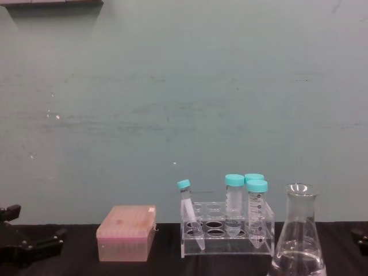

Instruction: Pick up the beaker with the right gripper, shake it three times, and then put it down.

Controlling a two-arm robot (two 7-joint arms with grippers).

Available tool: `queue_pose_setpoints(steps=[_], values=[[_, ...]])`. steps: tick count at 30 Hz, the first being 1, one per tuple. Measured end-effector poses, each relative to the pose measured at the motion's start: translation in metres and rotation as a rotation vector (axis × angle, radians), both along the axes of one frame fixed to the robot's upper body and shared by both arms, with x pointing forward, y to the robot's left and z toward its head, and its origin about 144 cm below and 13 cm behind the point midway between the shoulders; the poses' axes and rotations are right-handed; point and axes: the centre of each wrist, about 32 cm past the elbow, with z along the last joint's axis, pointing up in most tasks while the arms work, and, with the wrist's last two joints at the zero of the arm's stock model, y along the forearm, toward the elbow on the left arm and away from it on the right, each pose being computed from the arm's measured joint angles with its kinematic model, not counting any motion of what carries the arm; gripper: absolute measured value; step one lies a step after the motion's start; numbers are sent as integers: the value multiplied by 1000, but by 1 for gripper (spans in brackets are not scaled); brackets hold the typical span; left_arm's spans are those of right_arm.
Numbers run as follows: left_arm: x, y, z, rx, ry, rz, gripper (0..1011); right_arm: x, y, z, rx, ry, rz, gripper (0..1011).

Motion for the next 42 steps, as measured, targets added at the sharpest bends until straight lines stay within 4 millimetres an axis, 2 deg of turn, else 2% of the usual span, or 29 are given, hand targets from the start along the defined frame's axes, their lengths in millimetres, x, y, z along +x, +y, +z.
queue_pose_setpoints(steps=[26, 35, 42], values=[[0, 0, 0, 0, 0, 0, 1000, 2, -1, 1, 10, -5, -11, 1000], [0, 0, 0, 0, 0, 0, 1000, 19, -4, 18, 108, -88, -40, 1000], [0, 0, 0, 0, 0, 0, 1000, 28, -3, 36, 263, -171, 45, 1000]])
